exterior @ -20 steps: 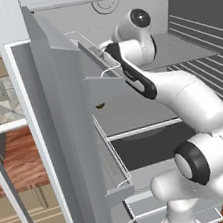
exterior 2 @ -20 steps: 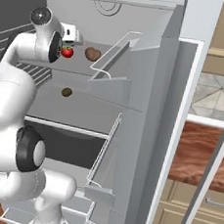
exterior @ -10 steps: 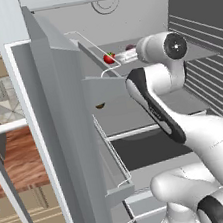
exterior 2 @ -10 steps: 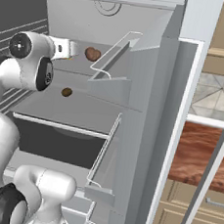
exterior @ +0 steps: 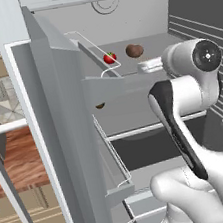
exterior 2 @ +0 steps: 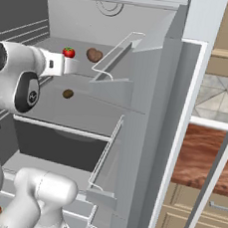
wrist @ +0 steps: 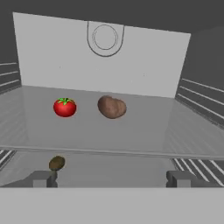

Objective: Place the tomato in the correct fridge rack based on whether it is a fruit or vegetable. Finally, close the fridge door.

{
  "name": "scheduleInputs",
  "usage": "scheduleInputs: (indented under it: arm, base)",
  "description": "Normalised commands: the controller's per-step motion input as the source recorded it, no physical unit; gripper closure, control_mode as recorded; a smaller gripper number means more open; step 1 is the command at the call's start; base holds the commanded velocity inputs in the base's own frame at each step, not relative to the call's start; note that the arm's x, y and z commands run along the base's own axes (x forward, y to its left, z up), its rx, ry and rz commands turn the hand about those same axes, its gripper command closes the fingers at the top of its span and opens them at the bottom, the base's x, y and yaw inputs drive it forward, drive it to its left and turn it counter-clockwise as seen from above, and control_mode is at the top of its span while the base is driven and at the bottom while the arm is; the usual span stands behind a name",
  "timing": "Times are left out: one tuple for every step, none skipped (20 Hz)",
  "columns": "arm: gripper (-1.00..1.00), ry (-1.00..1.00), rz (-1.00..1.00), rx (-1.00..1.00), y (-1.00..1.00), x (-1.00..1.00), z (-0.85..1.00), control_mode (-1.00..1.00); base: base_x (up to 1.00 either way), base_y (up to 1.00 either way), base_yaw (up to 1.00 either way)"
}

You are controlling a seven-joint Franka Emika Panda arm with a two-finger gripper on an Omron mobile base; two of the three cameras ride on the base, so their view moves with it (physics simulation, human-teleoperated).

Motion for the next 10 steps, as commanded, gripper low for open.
scheduleInputs:
  arm:
    - [-1.00, 0.36, -0.03, 0.00, -0.19, -1.00, -0.27, -1.00]
    - [-1.00, 0.42, 0.00, 0.00, -0.15, -1.00, -0.54, -1.00]
    - [-1.00, 0.48, 0.00, 0.00, -0.15, -1.00, -0.64, -1.00]
    - [-1.00, 0.47, -0.01, 0.00, -0.11, -1.00, -0.71, -1.00]
    - [-1.00, 0.44, -0.03, 0.00, -0.15, -1.00, -0.75, -1.00]
    - [-1.00, 0.37, -0.04, 0.00, -0.18, -0.90, -0.77, -1.00]
    - [-1.00, 0.21, 0.00, 0.00, -0.14, -0.76, -0.74, -1.00]
    - [-1.00, 0.04, 0.00, 0.00, -0.04, -0.61, -0.58, -1.00]
    - [-1.00, 0.00, 0.00, 0.00, 0.00, -0.46, -0.46, -1.00]
    - [-1.00, 0.00, 0.01, 0.04, -0.05, -0.39, -0.27, -1.00]
  base:
    - [0.00, 0.00, 0.00]
    - [0.00, 0.00, 0.00]
    - [0.00, 0.00, 0.00]
    - [0.00, 0.00, 0.00]
    - [0.00, 0.00, 0.00]
    - [0.00, 0.00, 0.00]
    - [0.00, 0.00, 0.00]
    - [0.00, 0.00, 0.00]
    - [0.00, 0.00, 0.00]
    - [0.00, 0.00, 0.00]
